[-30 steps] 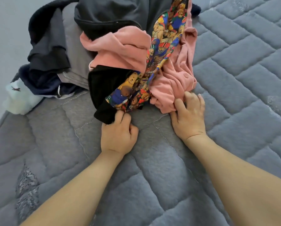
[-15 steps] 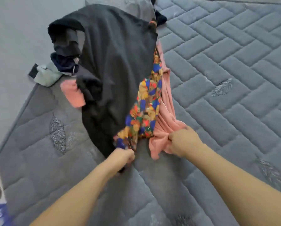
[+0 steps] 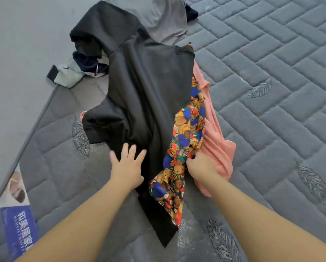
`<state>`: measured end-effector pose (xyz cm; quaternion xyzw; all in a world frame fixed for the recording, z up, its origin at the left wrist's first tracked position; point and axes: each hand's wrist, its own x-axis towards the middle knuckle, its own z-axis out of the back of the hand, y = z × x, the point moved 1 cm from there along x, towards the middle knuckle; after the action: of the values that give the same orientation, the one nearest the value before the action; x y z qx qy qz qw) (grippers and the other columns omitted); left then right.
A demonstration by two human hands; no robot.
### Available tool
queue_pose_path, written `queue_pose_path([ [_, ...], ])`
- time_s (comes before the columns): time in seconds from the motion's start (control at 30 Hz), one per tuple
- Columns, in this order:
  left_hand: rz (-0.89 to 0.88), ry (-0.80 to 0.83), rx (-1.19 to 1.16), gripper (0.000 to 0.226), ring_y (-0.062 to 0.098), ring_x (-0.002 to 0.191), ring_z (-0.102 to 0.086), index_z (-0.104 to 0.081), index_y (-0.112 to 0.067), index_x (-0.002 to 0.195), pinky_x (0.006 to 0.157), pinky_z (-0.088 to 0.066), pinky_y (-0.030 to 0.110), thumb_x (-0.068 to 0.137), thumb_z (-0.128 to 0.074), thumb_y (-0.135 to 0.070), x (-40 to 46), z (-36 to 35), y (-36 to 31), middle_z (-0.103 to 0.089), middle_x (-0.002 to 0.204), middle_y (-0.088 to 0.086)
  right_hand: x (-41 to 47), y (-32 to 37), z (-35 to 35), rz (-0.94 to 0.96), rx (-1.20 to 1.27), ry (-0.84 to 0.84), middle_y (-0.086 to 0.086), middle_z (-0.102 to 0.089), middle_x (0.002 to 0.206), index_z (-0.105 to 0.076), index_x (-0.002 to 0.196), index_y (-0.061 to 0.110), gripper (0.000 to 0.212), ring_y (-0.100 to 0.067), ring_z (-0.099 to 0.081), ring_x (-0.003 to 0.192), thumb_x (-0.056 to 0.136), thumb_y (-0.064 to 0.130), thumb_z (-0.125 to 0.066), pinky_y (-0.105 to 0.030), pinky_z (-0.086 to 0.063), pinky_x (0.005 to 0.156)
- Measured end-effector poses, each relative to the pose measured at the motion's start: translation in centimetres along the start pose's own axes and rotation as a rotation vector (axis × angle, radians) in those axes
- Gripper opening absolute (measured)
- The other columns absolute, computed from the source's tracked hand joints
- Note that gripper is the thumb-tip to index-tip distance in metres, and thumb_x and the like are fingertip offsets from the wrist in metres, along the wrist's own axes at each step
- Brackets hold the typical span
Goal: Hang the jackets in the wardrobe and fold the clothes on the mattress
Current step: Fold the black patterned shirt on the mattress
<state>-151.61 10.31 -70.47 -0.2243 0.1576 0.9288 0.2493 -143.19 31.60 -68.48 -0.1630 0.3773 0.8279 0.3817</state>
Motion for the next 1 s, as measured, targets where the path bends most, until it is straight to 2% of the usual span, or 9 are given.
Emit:
queue_pose_path([
  [0.17, -0.309, -0.164, 0.282, 0.029, 0.031, 0.107, -0.052, -0.056, -0.014, 0.12, 0.094, -0.039, 0.042, 0.096, -0.041, -0.018, 1.4, -0.7, -2.1, -0.057, 0.115, 0.007, -1.0, -0.1, -0.8, -0.11, 1.003, 0.074, -0.001, -0.07, 0.117, -0.061, 0.119, 0.021, 0.025, -0.024, -0.065, 0.108, 0.102, 0.023, -0.042, -0.044, -0.051, 0.097],
  [0.23, -0.266, -0.059, 0.228, 0.028, 0.029, 0.106, -0.058, -0.059, -0.015, 0.116, 0.085, -0.044, 0.038, 0.095, -0.041, -0.02, 0.6, -0.2, -2.4, -0.062, 0.115, 0.007, -2.0, -0.6, 1.1, -0.021, 1.033, 0.059, 0.004, -0.074, 0.108, -0.062, 0.121, 0.02, 0.028, -0.019, -0.07, 0.101, 0.103, 0.02, -0.04, -0.034, -0.056, 0.087],
  [0.33, -0.205, 0.23, 0.032, 0.039, 0.03, 0.113, -0.063, -0.065, -0.016, 0.117, 0.088, -0.049, 0.035, 0.088, -0.041, -0.027, -3.6, -0.8, -4.3, -0.067, 0.122, 0.008, -1.9, -1.9, 6.5, 0.127, 0.256, -0.078, -0.001, -0.068, 0.105, -0.059, 0.108, 0.022, 0.02, -0.029, -0.064, 0.104, 0.099, 0.026, -0.042, -0.031, -0.046, 0.08],
  [0.43, -0.336, 0.602, -0.224, 0.045, 0.032, 0.122, -0.058, -0.063, -0.012, 0.123, 0.096, -0.046, 0.035, 0.086, -0.04, -0.024, -11.5, -2.6, -10.6, -0.061, 0.132, 0.014, -2.1, -5.1, 13.0, 0.003, -0.639, 0.085, -0.01, -0.062, 0.127, -0.057, 0.122, 0.022, 0.032, -0.033, -0.058, 0.115, 0.094, 0.028, -0.043, -0.039, -0.045, 0.086],
  [0.57, -0.481, 0.829, -0.383, 0.033, 0.035, 0.114, -0.058, -0.062, -0.01, 0.114, 0.096, -0.049, 0.038, 0.087, -0.043, -0.014, -16.5, -1.9, -16.1, -0.062, 0.124, 0.015, -4.1, -9.7, 20.2, -0.245, -1.158, 0.121, 0.001, -0.061, 0.13, -0.063, 0.124, 0.024, 0.043, -0.024, -0.059, 0.117, 0.086, 0.024, -0.043, -0.037, -0.045, 0.082],
  [0.7, -0.235, 0.292, -0.339, 0.036, 0.031, 0.12, -0.047, -0.055, -0.018, 0.126, 0.1, -0.044, 0.045, 0.093, -0.044, -0.022, -10.1, 1.9, -10.7, -0.049, 0.129, 0.009, -4.4, -10.4, 18.2, -0.271, -0.93, -0.047, -0.01, -0.059, 0.125, -0.057, 0.113, 0.017, 0.034, -0.031, -0.058, 0.113, 0.082, 0.029, -0.049, -0.04, -0.04, 0.083],
  [0.8, 0.113, -0.023, -0.489, 0.044, 0.033, 0.124, -0.041, -0.049, -0.021, 0.132, 0.101, -0.042, 0.047, 0.088, -0.051, -0.022, -5.1, 2.8, -2.5, -0.042, 0.137, 0.008, -3.9, -8.1, 12.3, -0.081, -0.753, -0.098, -0.014, -0.048, 0.134, -0.043, 0.132, 0.014, 0.048, -0.036, -0.049, 0.122, 0.089, 0.033, -0.047, -0.045, -0.039, 0.097],
  [0.93, 0.661, 0.023, -0.789, 0.073, 0.038, 0.139, -0.025, -0.025, -0.015, 0.149, 0.111, -0.028, 0.049, 0.089, -0.06, -0.037, -1.7, -0.3, 5.8, -0.027, 0.153, 0.016, -3.5, -3.2, 4.3, 0.243, -0.585, -0.018, -0.008, -0.027, 0.156, -0.029, 0.15, 0.024, 0.06, -0.029, -0.027, 0.142, 0.093, 0.025, -0.047, -0.047, -0.027, 0.114],
  [1.0, 0.761, 0.095, -0.807, 0.078, 0.039, 0.138, -0.028, -0.027, -0.01, 0.147, 0.111, -0.029, 0.046, 0.088, -0.063, -0.046, -0.9, -2.2, 7.2, -0.031, 0.151, 0.019, -3.5, -0.9, 1.2, 0.463, -0.663, 0.004, -0.003, -0.014, 0.162, -0.03, 0.152, 0.023, 0.063, -0.025, -0.011, 0.148, 0.091, 0.019, -0.047, -0.045, -0.012, 0.12],
])
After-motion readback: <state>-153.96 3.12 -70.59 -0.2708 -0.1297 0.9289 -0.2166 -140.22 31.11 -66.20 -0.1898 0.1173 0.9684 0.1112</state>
